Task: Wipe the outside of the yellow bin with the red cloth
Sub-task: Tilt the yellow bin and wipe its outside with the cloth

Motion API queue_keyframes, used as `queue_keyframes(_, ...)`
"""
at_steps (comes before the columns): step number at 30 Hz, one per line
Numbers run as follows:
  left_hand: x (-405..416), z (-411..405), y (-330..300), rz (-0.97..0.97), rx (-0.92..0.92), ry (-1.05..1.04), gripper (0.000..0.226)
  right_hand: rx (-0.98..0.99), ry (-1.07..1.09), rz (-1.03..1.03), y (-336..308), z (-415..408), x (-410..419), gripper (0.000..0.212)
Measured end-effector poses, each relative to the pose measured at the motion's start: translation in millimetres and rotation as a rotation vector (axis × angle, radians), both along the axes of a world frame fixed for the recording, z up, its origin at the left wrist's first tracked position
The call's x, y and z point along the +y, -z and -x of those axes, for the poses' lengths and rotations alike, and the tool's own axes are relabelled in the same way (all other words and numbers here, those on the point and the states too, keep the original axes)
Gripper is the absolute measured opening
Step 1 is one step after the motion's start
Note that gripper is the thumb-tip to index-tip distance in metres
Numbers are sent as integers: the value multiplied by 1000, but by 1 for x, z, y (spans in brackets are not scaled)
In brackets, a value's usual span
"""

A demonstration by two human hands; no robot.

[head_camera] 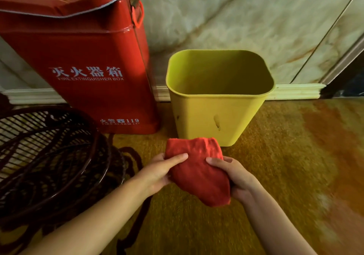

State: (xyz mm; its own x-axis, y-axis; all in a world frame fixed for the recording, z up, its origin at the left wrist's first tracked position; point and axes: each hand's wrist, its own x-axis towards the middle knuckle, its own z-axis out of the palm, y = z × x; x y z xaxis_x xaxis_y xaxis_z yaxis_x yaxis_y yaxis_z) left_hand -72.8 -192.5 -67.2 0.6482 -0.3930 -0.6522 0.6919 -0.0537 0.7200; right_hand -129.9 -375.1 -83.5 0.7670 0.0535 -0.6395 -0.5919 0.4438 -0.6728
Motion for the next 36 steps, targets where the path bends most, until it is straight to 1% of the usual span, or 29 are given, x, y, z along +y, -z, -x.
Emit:
queue_keyframes(1,0,0,-1,-118,-56,45,42,9,50,7,2,2,-4,61)
queue_keyframes(2,1,-2,-3,-286,-192,87,42,21,109,25,4,5,-9,61)
queue_keyframes(3,4,-8,-7,-463,-413,92,44,31,171,51,5,9,-16,61)
queue_keyframes(4,5,-16,-17,-604,-702,51,45,39,235,78,7,13,-24,59)
queue_keyframes(5,4,-29,-32,-679,-1024,10,44,42,300,103,8,18,-33,57)
queue_keyframes(6,0,-44,-48,-710,-1311,23,44,39,360,123,9,22,-41,55)
queue_keyframes(7,-9,-60,-62,-748,-1526,114,48,30,414,138,8,25,-49,52)
queue_keyframes(8,-21,-76,-73,-841,-1651,279,54,18,464,146,7,27,-55,49)
queue_keyframes(9,-35,-91,-82,-946,-1661,472,57,3,510,147,6,28,-60,43)
queue_keyframes(10,-50,-104,-89,-1042,-1605,657,54,-11,548,147,3,29,-65,36)
queue_keyframes(11,-63,-111,-93,-1100,-1542,800,40,-20,579,150,0,29,-68,31)
queue_keyframes(12,-72,-116,-92,-1107,-1461,904,26,-25,607,161,-4,29,-71,27)
queue_keyframes(13,-77,-119,-89,-1079,-1431,940,28,-35,635,185,-8,30,-74,25)
queue_keyframes(15,-81,-121,-83,-1018,-1457,914,40,-82,698,291,-18,31,-79,23)
queue_keyframes(17,-84,-121,-80,-938,-1491,829,43,-155,786,466,-29,30,-81,19)
queue_keyframes(19,-88,-121,-81,-873,-1498,748,43,-245,869,688,-42,23,-81,21)
queue_keyframes(23,-87,-128,-89,-828,-1438,583,41,-398,941,1167,-56,-13,-70,34)
queue_keyframes(24,-87,-130,-91,-804,-1415,539,39,-452,931,1274,-54,-26,-67,34)
queue_keyframes(25,-89,-131,-92,-786,-1397,513,38,-497,874,1370,-51,-40,-63,34)
queue_keyframes(27,-94,-131,-92,-773,-1377,494,40,-581,625,1520,-42,-65,-48,38)
queue_keyframes(28,-95,-130,-92,-773,-1372,480,41,-641,486,1547,-36,-72,-40,40)
queue_keyframes(29,-95,-131,-92,-771,-1372,462,41,-711,389,1526,-31,-77,-33,38)
queue_keyframes(30,-94,-134,-93,-775,-1371,447,39,-781,358,1450,-27,-79,-30,33)
queue_keyframes(32,-91,-141,-92,-768,-1352,442,36,-847,455,1178,-24,-83,-32,26)
queue_keyframes(34,-90,-145,-91,-745,-1344,462,38,-811,615,941,-25,-93,-44,39)
queue_keyframes(35,-92,-146,-92,-738,-1338,459,41,-784,657,939,-26,-101,-51,44)
queue_keyframes(36,-94,-147,-92,-733,-1327,452,41,-753,648,1043,-25,-109,-54,50)
